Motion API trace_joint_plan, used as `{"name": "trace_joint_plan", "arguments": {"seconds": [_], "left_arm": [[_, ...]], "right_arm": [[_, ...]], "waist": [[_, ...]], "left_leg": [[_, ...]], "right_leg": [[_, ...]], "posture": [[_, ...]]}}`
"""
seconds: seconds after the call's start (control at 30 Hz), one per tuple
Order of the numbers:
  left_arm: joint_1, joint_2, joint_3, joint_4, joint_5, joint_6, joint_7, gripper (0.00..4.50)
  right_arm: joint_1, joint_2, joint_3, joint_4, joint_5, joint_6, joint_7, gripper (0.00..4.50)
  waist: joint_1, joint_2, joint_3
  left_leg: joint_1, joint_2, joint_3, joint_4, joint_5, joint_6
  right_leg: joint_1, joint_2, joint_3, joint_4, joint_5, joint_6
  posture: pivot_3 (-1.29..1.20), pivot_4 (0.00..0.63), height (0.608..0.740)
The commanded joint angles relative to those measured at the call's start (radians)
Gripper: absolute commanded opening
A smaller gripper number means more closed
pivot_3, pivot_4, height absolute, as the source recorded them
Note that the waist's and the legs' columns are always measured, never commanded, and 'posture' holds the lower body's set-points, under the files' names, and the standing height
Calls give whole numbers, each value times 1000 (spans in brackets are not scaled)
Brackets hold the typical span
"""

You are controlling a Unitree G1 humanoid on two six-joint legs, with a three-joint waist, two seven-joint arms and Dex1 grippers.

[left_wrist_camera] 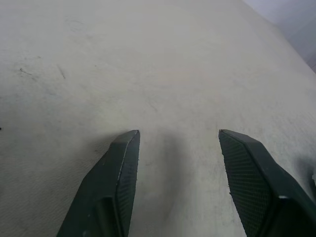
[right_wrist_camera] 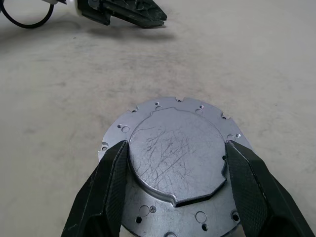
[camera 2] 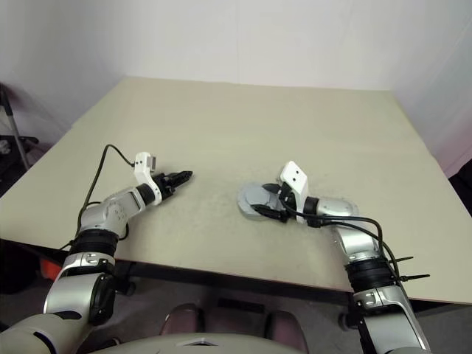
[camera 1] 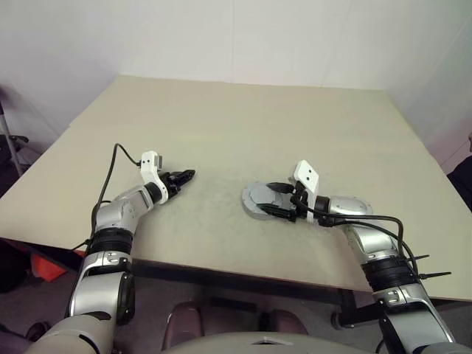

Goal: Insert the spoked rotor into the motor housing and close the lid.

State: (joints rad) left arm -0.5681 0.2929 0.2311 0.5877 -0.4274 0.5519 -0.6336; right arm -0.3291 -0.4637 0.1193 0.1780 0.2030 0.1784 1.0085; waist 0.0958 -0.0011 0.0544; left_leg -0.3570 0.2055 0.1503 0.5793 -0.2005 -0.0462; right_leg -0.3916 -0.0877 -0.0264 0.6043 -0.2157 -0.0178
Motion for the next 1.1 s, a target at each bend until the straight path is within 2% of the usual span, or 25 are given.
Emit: {"name": "trace_joint_plan", "arguments": {"seconds": [0.03,1.1], "left_arm": [[-4,5,1,-28,-3,-10,-5,2720],[7,5,7,-43,-7,-5,3,2720]], "right_arm": [[2,-14,-22,-58,27,-15,8,2964],[-8,-13,18,11,-39,-31,-33,2964]], "waist": [[0,0,0],[0,0,0]], "left_leg": [[0,0,0,0,0,0],[2,0,0,0,0,0]], "right_leg": [[0,0,0,0,0,0],[1,0,0,0,0,0]], "posture": [[0,0,740],[0,0,740]]}}
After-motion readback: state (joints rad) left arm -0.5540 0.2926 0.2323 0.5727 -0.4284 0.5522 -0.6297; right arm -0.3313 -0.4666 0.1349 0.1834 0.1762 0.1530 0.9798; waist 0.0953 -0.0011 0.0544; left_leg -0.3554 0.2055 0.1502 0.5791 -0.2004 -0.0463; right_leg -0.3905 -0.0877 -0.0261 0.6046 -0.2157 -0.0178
